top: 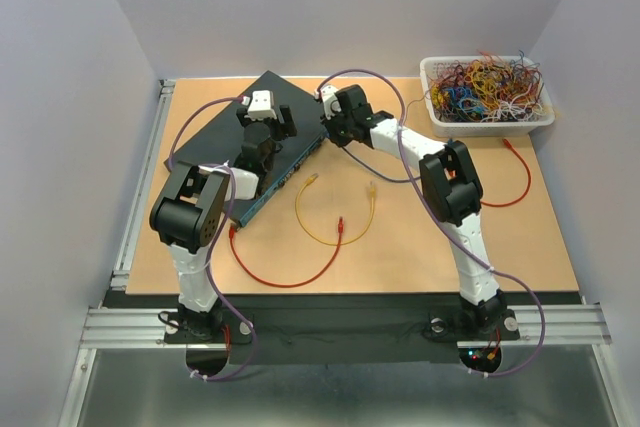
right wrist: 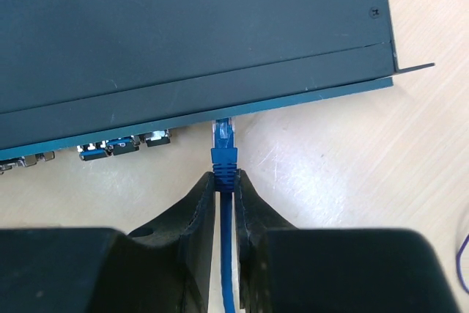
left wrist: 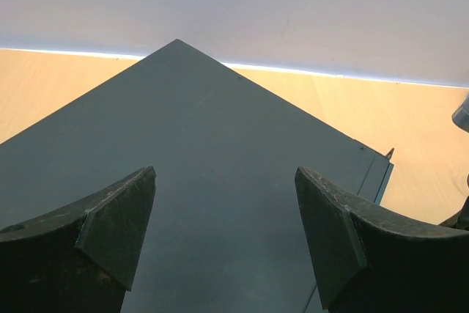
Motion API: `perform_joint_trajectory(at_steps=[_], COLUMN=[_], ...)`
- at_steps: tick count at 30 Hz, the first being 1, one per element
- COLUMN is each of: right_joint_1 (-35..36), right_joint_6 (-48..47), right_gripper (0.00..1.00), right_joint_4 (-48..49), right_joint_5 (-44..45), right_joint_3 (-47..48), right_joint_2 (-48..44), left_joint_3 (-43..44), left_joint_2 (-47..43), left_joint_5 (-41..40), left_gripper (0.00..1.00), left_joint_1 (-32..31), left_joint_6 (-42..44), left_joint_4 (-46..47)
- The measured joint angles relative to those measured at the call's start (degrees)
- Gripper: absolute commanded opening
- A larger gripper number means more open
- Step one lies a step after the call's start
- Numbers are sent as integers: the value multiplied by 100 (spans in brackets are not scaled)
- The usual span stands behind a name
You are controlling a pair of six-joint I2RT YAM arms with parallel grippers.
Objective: Insert the plug into the switch port
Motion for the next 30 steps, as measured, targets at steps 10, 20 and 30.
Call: perform_joint_trajectory(at_steps=[10, 20, 30], right_joint_1=[0, 0, 2], right_joint_6=[-146, -260, -210], right_gripper=[0, 0, 1], right_joint_4=[33, 192, 723], right_joint_5=[-26, -59, -35], right_joint_3=[444, 616, 111], right_joint_2=[170, 411, 302], left_joint_3=[0, 597, 4024], left_joint_2=[0, 140, 1207], left_joint_5=[11, 44, 726], left_gripper=[88, 93, 93], left_joint_1=[0, 55, 1191], left_joint_6=[-13, -83, -885], left_joint_4=[-2, -570, -2564])
